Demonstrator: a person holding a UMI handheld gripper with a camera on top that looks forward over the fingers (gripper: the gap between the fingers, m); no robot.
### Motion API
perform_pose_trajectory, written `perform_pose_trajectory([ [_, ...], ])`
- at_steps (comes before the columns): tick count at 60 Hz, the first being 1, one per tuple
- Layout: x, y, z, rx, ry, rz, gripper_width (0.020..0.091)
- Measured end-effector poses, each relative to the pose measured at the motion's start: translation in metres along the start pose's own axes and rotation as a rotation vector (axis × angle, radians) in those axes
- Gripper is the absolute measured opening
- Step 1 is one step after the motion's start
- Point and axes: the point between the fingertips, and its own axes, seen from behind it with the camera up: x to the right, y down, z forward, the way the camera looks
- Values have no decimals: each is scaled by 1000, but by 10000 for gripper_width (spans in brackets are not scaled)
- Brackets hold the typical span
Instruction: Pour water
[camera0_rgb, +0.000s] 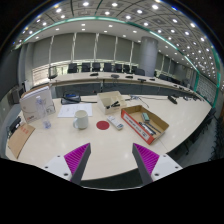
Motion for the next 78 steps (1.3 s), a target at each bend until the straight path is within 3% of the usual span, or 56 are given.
perform_pose_trajectory([
  [12, -59, 1, 16, -11, -72, -7, 860],
  [30, -232, -7, 50, 8, -247, -71, 861],
  [48, -405, -50, 149, 160, -318, -116, 861],
  [63, -469, -75, 238, 229, -324, -69, 850],
  [68, -478, -75, 262, 233, -315, -65, 786],
  [76, -478, -80, 283, 252, -284, -35, 537],
  [78, -478, -82, 287, 260, -278, -36, 518],
])
